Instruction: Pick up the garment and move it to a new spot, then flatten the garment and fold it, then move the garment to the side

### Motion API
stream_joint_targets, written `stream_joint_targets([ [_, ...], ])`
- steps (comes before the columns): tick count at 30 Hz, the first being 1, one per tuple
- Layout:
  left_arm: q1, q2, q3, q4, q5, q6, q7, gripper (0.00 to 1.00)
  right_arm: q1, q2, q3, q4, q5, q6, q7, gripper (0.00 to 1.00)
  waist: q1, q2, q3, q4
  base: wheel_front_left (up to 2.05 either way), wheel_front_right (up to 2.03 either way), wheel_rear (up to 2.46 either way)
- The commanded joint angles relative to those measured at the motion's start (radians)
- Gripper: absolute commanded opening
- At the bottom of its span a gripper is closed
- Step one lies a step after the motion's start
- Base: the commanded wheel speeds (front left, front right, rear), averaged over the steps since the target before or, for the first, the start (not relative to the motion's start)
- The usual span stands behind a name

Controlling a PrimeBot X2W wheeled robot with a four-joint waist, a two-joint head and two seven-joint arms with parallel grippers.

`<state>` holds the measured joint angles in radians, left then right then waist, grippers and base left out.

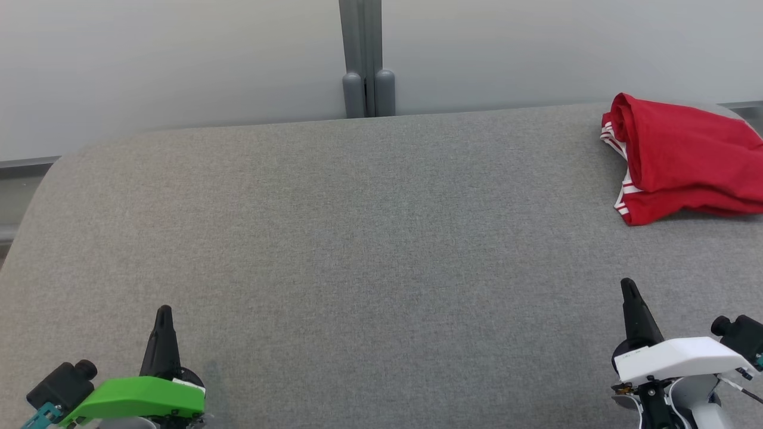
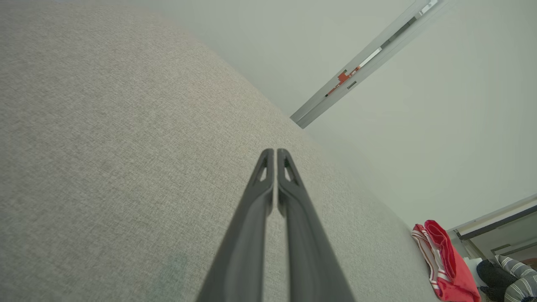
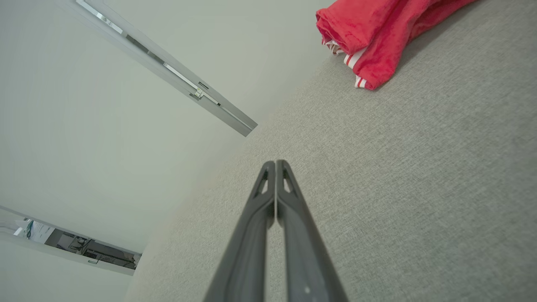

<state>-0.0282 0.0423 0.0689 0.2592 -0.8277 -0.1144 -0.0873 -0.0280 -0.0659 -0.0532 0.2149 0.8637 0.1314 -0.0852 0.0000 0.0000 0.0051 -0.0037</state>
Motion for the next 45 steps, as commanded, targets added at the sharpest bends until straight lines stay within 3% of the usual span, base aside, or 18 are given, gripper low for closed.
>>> stream_joint_targets([
  [1, -0.032, 0.007, 0.007, -0.015, -0.040, -0.005, 0.009, 0.00, -0.028, 0.000, -0.006, -0.008, 0.035, 0.000, 0.009, 0.00, 0.0000, 0.0000, 0.000, 0.000, 0.00, 0.00, 0.00],
  [45, -0.068, 0.010, 0.032, -0.016, -0.500, -0.013, 0.130, 0.00, -0.064, 0.009, -0.042, 0.016, 0.476, 0.000, 0.129, 0.00, 0.0000, 0.0000, -0.001, 0.002, 0.00, 0.00, 0.00],
])
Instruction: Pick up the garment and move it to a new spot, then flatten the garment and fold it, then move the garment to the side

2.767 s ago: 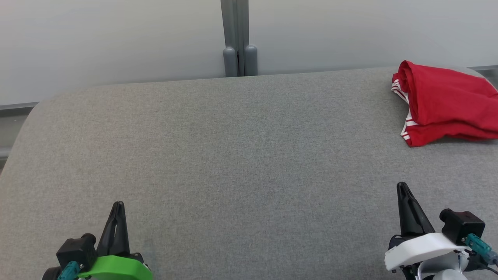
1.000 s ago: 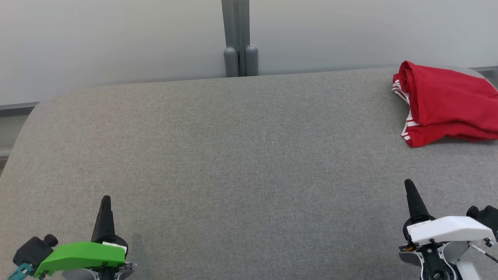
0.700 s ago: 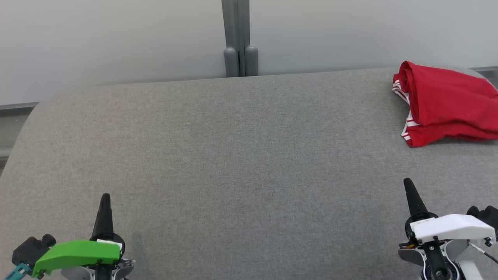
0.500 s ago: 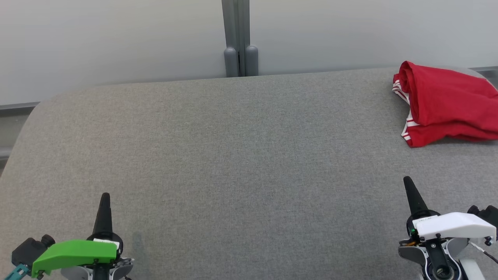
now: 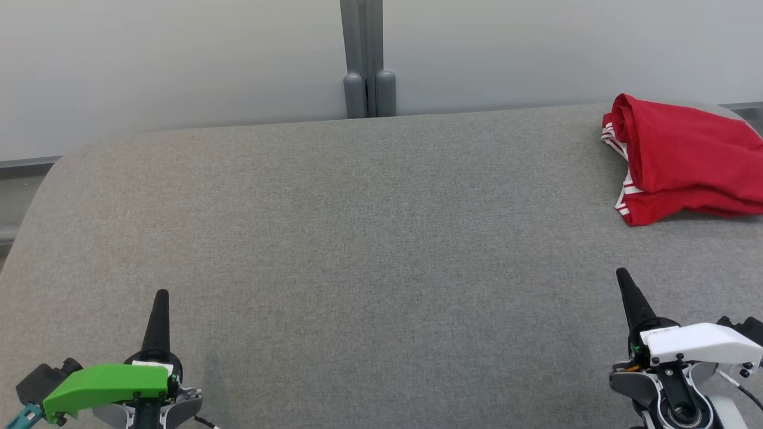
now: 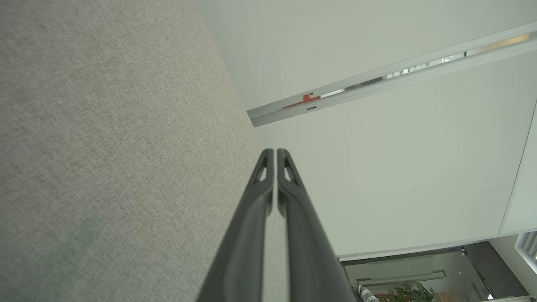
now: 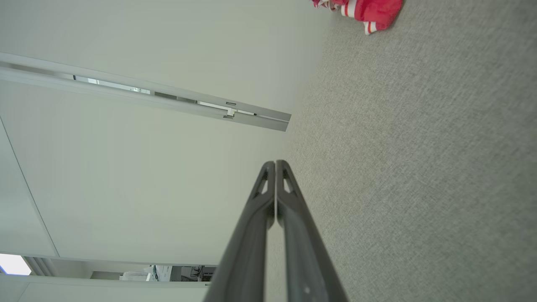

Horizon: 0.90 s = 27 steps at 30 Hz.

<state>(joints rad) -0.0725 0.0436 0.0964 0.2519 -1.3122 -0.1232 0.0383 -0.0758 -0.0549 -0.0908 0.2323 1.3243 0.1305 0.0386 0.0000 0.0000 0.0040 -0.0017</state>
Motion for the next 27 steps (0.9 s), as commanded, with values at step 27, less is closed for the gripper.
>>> stream_joint_targets([
  [27, -0.040, 0.010, 0.017, -0.008, -0.241, -0.008, 0.063, 0.00, -0.033, 0.003, -0.021, 0.010, 0.230, 0.000, 0.063, 0.00, 0.0000, 0.0000, -0.001, 0.001, 0.00, 0.00, 0.00],
])
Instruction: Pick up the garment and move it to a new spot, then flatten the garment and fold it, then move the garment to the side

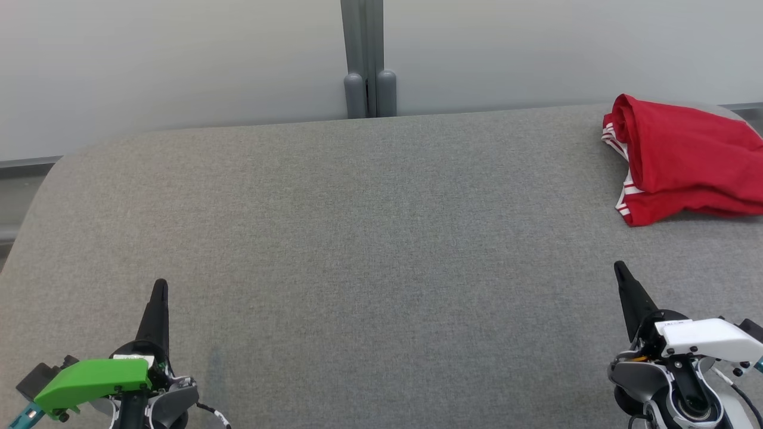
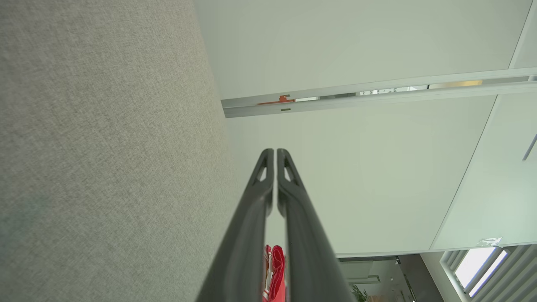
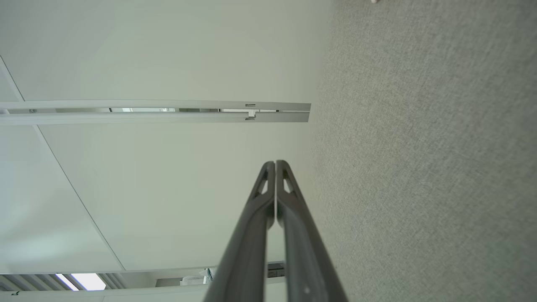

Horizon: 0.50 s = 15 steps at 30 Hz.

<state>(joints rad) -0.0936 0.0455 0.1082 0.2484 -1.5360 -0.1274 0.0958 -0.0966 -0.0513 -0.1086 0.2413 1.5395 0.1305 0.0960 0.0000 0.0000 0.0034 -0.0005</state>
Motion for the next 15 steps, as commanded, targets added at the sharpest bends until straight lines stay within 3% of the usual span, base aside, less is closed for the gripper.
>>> stream_joint_targets([
  [1, -0.020, 0.008, 0.005, -0.005, -0.023, -0.004, 0.008, 0.00, -0.013, 0.000, -0.004, 0.002, 0.022, 0.000, 0.009, 0.00, 0.0000, 0.0000, 0.000, 0.000, 0.00, 0.00, 0.00],
  [15, -0.021, 0.008, 0.008, -0.004, -0.077, -0.005, 0.022, 0.00, -0.016, 0.001, -0.008, 0.005, 0.075, 0.000, 0.023, 0.00, 0.0000, 0.0000, 0.000, 0.000, 0.00, 0.00, 0.00],
])
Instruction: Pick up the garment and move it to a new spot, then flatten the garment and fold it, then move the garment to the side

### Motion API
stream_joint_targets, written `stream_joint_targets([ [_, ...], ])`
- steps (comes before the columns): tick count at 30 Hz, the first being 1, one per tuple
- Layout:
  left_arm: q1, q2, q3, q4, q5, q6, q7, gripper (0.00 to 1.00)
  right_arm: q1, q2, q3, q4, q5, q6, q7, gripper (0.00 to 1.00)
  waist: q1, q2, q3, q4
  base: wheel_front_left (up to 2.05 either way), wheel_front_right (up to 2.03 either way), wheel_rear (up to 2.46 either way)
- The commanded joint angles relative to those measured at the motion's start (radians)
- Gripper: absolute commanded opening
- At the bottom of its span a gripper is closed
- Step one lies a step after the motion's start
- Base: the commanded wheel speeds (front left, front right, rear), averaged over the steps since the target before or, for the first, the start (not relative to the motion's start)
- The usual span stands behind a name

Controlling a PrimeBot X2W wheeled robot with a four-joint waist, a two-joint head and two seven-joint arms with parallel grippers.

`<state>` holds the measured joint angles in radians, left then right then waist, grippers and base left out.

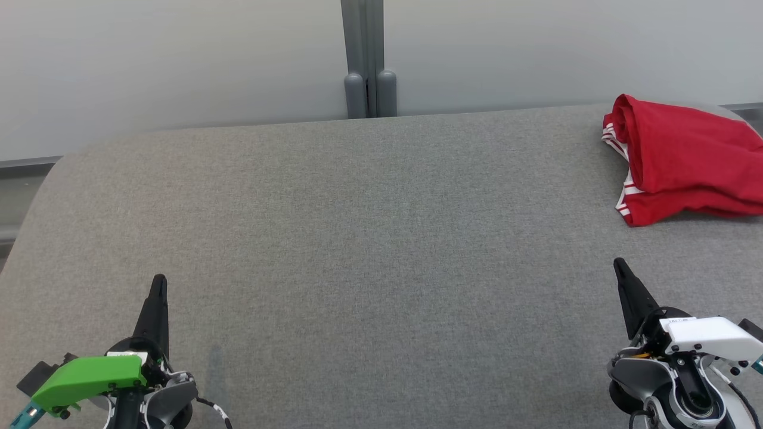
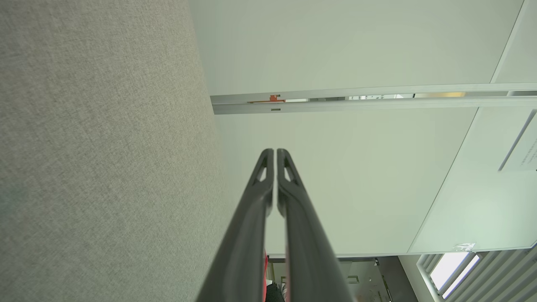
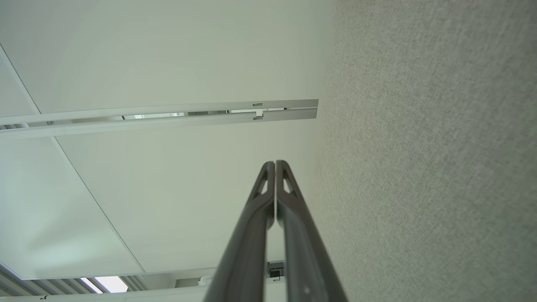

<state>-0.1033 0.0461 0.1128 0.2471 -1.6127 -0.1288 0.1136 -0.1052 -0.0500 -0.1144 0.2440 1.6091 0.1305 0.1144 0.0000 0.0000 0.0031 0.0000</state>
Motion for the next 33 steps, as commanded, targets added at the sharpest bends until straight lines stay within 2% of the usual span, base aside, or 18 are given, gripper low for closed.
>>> stream_joint_targets([
  [1, -0.011, 0.008, 0.003, -0.003, -0.001, -0.004, 0.005, 0.00, -0.007, 0.000, -0.003, 0.002, 0.005, 0.000, 0.004, 0.00, 0.0000, 0.0000, 0.000, 0.000, 0.00, 0.00, 0.00],
  [33, -0.011, 0.007, 0.003, -0.003, -0.001, -0.004, 0.004, 0.00, -0.007, 0.000, -0.002, 0.002, 0.006, 0.000, 0.004, 0.00, 0.0000, 0.0000, 0.000, 0.000, 0.00, 0.00, 0.00],
])
